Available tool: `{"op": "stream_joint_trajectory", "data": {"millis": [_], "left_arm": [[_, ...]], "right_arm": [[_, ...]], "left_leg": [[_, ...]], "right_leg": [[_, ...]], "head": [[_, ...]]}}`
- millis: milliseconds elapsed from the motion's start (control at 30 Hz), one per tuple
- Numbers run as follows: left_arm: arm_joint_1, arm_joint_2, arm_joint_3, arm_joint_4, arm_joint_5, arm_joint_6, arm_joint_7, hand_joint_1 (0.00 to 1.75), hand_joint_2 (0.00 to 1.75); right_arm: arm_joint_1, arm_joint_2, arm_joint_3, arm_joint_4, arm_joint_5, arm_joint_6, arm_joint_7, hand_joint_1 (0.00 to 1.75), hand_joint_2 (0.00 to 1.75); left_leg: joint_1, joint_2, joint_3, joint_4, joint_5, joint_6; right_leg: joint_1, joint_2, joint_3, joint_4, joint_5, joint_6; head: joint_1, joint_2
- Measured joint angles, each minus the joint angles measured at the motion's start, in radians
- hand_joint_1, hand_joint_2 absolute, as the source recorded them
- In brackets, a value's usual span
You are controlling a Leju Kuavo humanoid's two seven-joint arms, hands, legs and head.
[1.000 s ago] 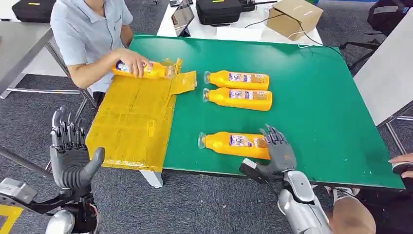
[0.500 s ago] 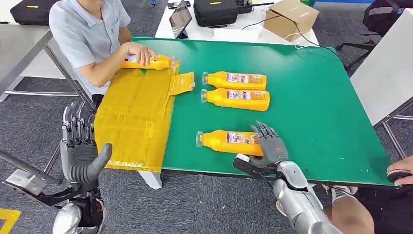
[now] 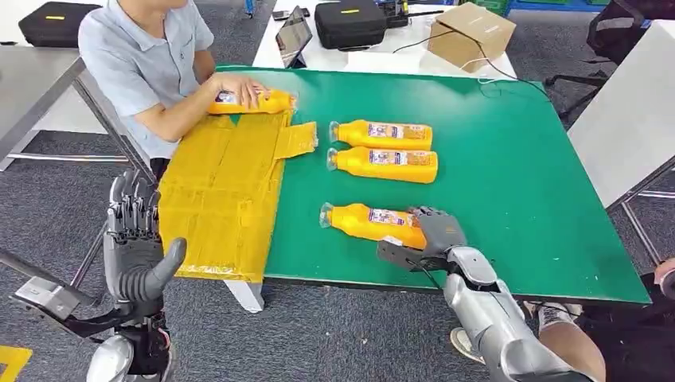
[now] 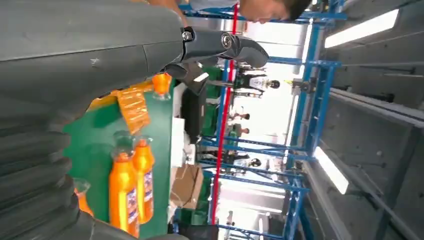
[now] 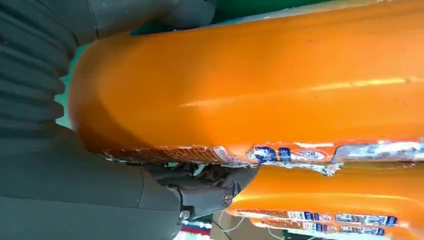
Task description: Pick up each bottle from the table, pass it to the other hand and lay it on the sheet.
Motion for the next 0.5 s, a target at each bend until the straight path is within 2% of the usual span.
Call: {"op": "stream_joint_trajectory", "data": {"millis": [100, 200, 267, 333, 500], "left_arm": [[0.005, 0.000, -0.005, 0.003, -0.034, 0.016, 0.022, 0.00, 1.75], [0.010, -0.009, -0.017, 0.024, -0.113, 0.128, 0.088, 0.00, 1.75], [0.018, -0.023, -0.029, 0.044, -0.203, 0.251, 0.095, 0.00, 1.75], [0.023, -0.039, -0.047, 0.061, -0.256, 0.311, 0.093, 0.00, 1.75], [0.053, -0.068, -0.116, 0.091, -0.204, 0.297, 0.092, 0.00, 1.75]], "right_arm": [[0.024, 0.005, -0.031, -0.022, -0.170, 0.035, -0.140, 1.75, 1.75], [0.089, 0.029, -0.067, -0.098, -0.313, 0.031, -0.243, 1.75, 1.75], [0.143, 0.050, -0.084, -0.174, -0.385, 0.012, -0.266, 1.75, 1.75], [0.196, 0.070, -0.091, -0.250, -0.428, -0.006, -0.269, 1.75, 1.75], [0.299, 0.120, -0.095, -0.435, -0.526, -0.068, -0.301, 1.75, 1.75]], "left_leg": [[0.000, 0.000, -0.001, 0.000, -0.001, 0.000], [0.000, -0.001, -0.002, 0.000, 0.000, 0.000], [0.000, -0.001, -0.005, 0.000, 0.000, 0.000], [0.000, -0.003, -0.008, 0.000, 0.000, 0.000], [0.000, -0.003, -0.019, 0.000, 0.001, 0.000]], "right_leg": [[0.000, 0.000, 0.002, 0.000, 0.000, 0.000], [0.000, 0.000, 0.001, 0.000, 0.000, 0.000], [0.000, -0.001, -0.001, 0.000, 0.000, 0.000], [0.000, -0.002, -0.003, 0.000, 0.000, 0.000], [0.000, -0.003, -0.013, 0.001, 0.000, 0.000]], "head": [[0.001, 0.000], [0.000, 0.000], [0.000, 0.000], [0.000, 0.000], [0.000, 0.000]]}}
